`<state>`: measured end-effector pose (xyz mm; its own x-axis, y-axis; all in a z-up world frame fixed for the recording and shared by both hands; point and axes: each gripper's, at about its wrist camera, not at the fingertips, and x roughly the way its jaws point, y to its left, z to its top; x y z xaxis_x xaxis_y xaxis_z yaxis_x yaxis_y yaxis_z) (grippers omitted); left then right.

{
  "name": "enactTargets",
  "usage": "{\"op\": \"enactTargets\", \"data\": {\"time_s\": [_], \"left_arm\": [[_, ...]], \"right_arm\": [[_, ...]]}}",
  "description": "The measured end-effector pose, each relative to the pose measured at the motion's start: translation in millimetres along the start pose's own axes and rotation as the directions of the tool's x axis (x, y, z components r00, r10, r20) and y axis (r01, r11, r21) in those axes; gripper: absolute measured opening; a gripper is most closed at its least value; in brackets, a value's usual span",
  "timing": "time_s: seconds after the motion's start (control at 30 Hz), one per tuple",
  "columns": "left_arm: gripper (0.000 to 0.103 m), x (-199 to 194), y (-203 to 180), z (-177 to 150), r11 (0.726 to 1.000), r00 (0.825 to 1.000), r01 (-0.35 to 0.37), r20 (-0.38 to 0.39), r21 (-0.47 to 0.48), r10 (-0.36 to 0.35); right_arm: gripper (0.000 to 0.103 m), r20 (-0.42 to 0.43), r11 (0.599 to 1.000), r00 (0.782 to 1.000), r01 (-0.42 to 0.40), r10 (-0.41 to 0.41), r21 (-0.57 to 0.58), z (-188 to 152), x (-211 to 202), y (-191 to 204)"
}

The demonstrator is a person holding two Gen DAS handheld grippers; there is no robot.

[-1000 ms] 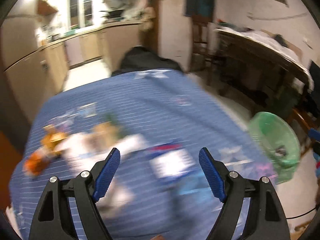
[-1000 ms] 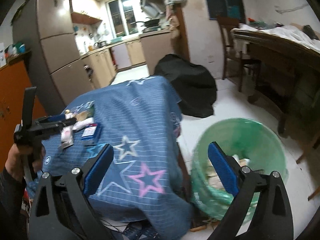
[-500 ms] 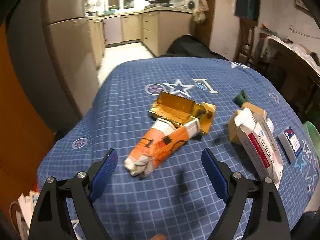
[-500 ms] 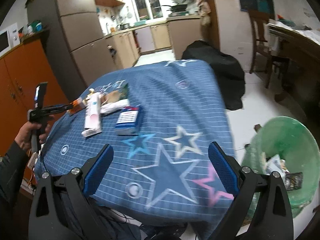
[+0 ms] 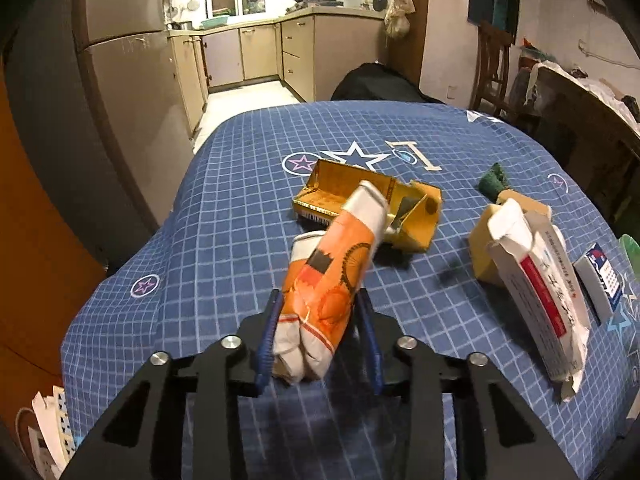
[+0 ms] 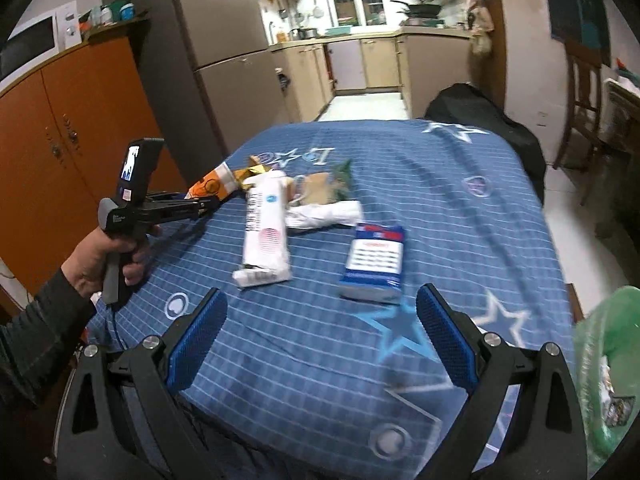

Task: Collect trash
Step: 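Grasp the white Ezetimibe box with the right tool while the left tool grasps the orange paper cup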

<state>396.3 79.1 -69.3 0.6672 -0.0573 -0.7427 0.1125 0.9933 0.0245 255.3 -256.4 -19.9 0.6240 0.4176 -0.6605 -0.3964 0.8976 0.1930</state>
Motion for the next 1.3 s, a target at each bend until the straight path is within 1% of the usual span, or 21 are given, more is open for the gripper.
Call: {"op": "enactTargets", "data": {"time_s": [0.03,0.07,0.13,0.2,0.27,0.33,0.37,0.47,0.53,0.6,0.63,0.7,0.73,0.77,0.83,0.9,0.97,1.03,1.1,1.2,1.3], "left_arm": [[0.034,-4.4,0.4,-2.9,1.000,1.000,-0.006,0.006,-0.010,0.006],[0.033,-8.6,1.4,-6.3,1.000,1.000,-0.005,0.009,-0.024,0.005],[0.032,-17.1,1.8,-13.1,0.998,1.000,-0.001,0.015,-0.057,0.001],[0.031,-27.3,1.3,-20.7,0.996,1.000,0.007,0.026,-0.086,-0.004],[0.031,-34.2,-0.6,-29.3,0.994,0.999,0.017,0.033,-0.107,-0.014],[0.031,-40.0,-3.9,-38.3,0.991,0.999,0.034,0.031,-0.131,-0.030],[0.031,-44.5,1.0,-41.9,0.990,0.999,0.043,0.031,-0.136,-0.039],[0.031,-49.2,-1.3,-46.0,0.987,0.998,0.054,0.034,-0.154,-0.049],[0.031,-50.9,-2.6,-47.1,0.985,0.998,0.062,0.033,-0.163,-0.058],[0.031,-51.6,-3.7,-49.3,0.985,0.998,0.061,0.034,-0.162,-0.056],[0.031,-52.7,-4.3,-52.6,0.985,0.998,0.060,0.035,-0.160,-0.055],[0.031,-53.2,-5.6,-54.1,0.985,0.998,0.062,0.040,-0.161,-0.057],[0.031,-53.3,-4.7,-54.2,0.984,0.997,0.065,0.042,-0.163,-0.059],[0.031,-53.3,-5.4,-54.1,0.984,0.997,0.068,0.044,-0.166,-0.061],[0.031,-54.4,-4.5,-55.4,0.983,0.997,0.074,0.046,-0.171,-0.067],[0.031,-56.2,-3.6,-57.4,0.982,0.996,0.078,0.049,-0.172,-0.070],[0.030,-61.5,-6.7,-59.0,0.982,0.996,0.077,0.058,-0.172,-0.068],[0.027,-70.3,-12.4,-60.4,0.982,0.995,0.077,0.075,-0.170,-0.065],[0.022,-81.8,-19.8,-61.9,0.983,0.994,0.079,0.094,-0.167,-0.064],[0.022,-102.8,-37.6,-57.6,0.986,0.987,0.090,0.142,-0.142,-0.069],[0.022,-118.2,-50.4,-52.1,0.988,0.981,0.092,0.180,-0.121,-0.069]], "right_arm": [[0.090,-0.008,1.000,1.000,-0.011,0.011,-0.009,2.9,7.4,5.3],[0.086,-0.014,1.000,1.000,-0.025,0.025,-0.018,5.3,14.0,10.4],[0.083,-0.030,0.998,0.998,-0.049,0.048,-0.027,9.1,27.5,19.3],[0.082,-0.048,0.997,0.996,-0.071,0.069,-0.037,13.8,43.3,29.0],[0.082,-0.071,0.995,0.995,-0.078,0.073,-0.059,20.0,63.9,40.8],[0.082,-0.095,0.995,0.994,-0.069,0.062,-0.074,27.1,85.0,48.2],[0.082,-0.104,0.995,0.993,-0.058,0.049,-0.081,30.1,94.4,50.5],[0.082,-0.140,0.994,0.990,-0.017,0.002,-0.104,37.8,120.6,55.4],[0.080,-0.163,0.994,0.986,-0.006,-0.013,-0.113,40.5,134.8,58.6],[0.076,-0.176,0.991,0.984,0.016,-0.039,-0.130,39.5,141.6,61.7],[0.072,-0.180,0.990,0.982,0.038,-0.063,-0.139,39.2,145.7,63.2],[0.057,-0.197,0.990,0.977,0.053,-0.078,-0.133,36.6,151.2,59.8],[0.046,-0.202,0.989,0.976,0.058,-0.084,-0.133,34.6,153.4,60.0],[0.044,-0.192,0.988,0.977,0.072,-0.098,-0.138,33.6,152.5,60.4],[0.042,-0.181,0.989,0.979,0.071,-0.094,-0.133,29.7,148.3,60.4],[0.042,-0.151,0.988,0.984,0.079,-0.099,-0.134,28.8,138.3,60.8],[0.041,-0.100,0.991,0.991,0.073,-0.085,-0.111,30.4,118.9,59.8],[0.041,-0.057,0.993,0.996,0.068,-0.074,-0.095,31.0,99.6,60.4],[0.041,-0.018,0.994,0.998,0.066,-0.067,-0.087,33.6,83.6,57.2],[0.041,0.043,0.995,0.997,0.069,-0.066,-0.073,35.5,53.6,54.1],[0.041,0.079,0.995,0.995,0.072,-0.067,-0.066,42.1,35.4,52.1]]}}
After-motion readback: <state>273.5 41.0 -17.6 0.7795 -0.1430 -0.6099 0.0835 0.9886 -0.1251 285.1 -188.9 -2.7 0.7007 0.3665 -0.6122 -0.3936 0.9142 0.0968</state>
